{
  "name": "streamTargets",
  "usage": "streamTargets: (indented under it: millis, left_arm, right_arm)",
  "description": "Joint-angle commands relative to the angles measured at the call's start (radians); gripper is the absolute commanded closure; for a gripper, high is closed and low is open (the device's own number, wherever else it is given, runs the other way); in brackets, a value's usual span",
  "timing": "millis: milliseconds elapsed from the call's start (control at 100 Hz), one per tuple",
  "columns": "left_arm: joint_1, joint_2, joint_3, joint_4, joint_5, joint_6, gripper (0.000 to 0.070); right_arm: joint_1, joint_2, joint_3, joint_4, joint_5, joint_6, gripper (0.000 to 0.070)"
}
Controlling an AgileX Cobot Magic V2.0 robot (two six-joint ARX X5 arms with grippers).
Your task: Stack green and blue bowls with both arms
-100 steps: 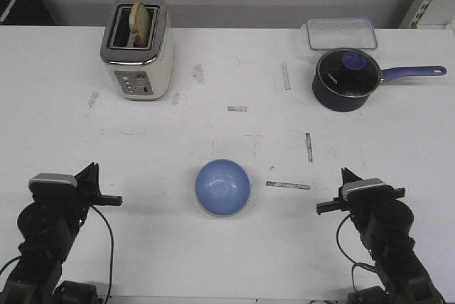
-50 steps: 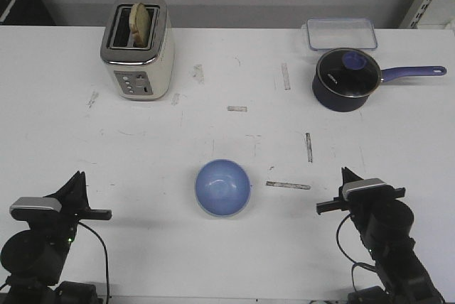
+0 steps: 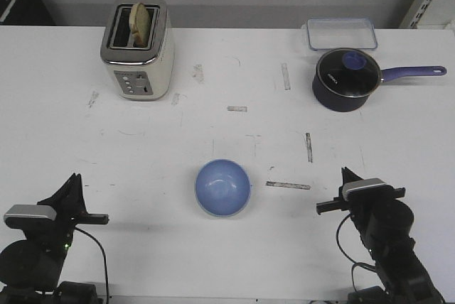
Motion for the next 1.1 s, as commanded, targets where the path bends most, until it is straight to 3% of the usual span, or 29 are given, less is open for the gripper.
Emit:
streamTargets:
  millis: [0, 200, 520, 1090]
  left_arm:
    - [0.021, -0.018, -0.02, 0.007, 0.0, 0.011, 0.0699]
    - [0.088, -0.122, -0.208, 0.106, 0.039, 0.013, 0.0699]
    - [0.081, -0.206, -0.547, 0.38, 0.065, 0.013, 0.0699]
    - [0.077, -0.206, -0.546, 0.352, 0.064, 0.012, 0.0699]
  right_arm:
    - [0.001, 0.003, 0.007, 0.01, 0.004, -0.008, 0.07]
    - [0.001, 0.003, 0.007, 0.01, 0.004, -0.008, 0.07]
    - [0.001, 0.002, 0.007, 0.014, 0.004, -0.008, 0.07]
    - [0.001, 0.002, 0.007, 0.07, 0.003, -0.008, 0.07]
